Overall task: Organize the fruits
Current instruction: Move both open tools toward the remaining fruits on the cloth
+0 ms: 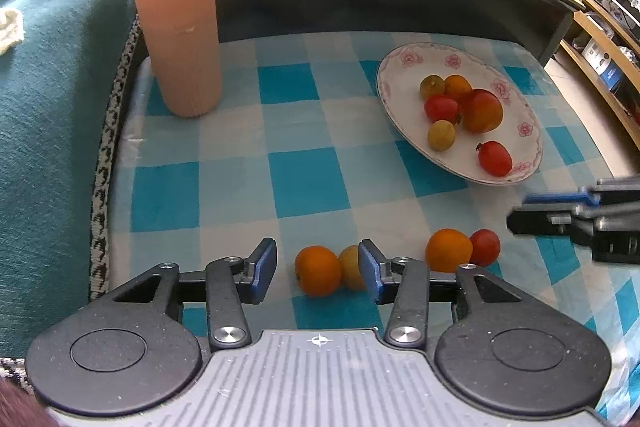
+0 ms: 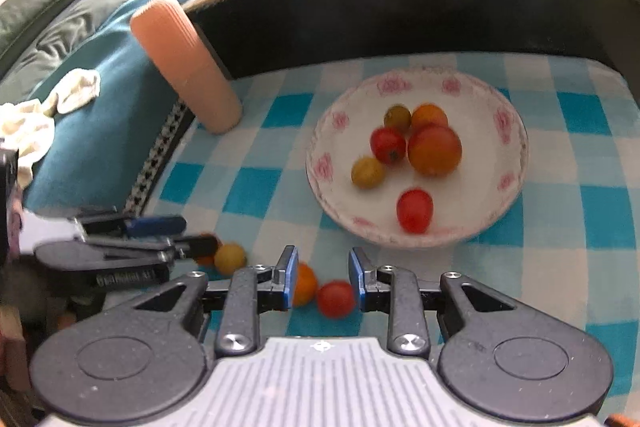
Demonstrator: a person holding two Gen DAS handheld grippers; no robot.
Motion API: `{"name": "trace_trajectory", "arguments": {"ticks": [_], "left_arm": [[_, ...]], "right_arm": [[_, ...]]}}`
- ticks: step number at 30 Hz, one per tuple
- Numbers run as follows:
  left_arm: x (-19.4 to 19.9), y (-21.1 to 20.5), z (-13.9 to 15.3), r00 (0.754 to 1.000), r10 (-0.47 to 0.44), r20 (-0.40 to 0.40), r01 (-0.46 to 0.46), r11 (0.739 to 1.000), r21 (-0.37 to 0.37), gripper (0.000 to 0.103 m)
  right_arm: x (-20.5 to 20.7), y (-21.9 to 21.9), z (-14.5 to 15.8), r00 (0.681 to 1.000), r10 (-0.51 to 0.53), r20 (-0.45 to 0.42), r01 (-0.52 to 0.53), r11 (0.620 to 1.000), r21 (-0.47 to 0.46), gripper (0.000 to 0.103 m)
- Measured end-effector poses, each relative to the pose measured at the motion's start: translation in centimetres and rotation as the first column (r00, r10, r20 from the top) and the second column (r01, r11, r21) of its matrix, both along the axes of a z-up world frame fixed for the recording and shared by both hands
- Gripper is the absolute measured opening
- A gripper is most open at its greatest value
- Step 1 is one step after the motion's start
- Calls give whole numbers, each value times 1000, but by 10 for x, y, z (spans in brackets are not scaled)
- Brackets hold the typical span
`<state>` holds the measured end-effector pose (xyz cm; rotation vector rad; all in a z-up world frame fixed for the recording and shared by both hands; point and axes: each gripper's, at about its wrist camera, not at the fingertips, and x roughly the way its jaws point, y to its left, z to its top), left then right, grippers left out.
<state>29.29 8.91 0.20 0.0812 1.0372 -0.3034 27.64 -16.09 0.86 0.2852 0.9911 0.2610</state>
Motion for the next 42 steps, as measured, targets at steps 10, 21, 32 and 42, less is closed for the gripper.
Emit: {"name": "trace_trajectory", "arguments": {"ticks": [10,21,32,42], "left_arm": [[-6,4,3,1000,-13,12,12,1000,14,58],[-34,-12,16,987,-138,87,135,990,42,61],[-47,-33,4,959,-270,80,263,960,92,63],[-48,-49,5,941,-325,94,317,944,90,64]], "right_arm": [[-33,2,-15,999,25,-28,-26,999,-45,41],[-30,15,-20,995,95,20,-92,988,-125,41],[-16,27,-33,987,158,29,-151,972,-180,41],[-10,24,-41,985,167,31,-160,973,-167,42]]}}
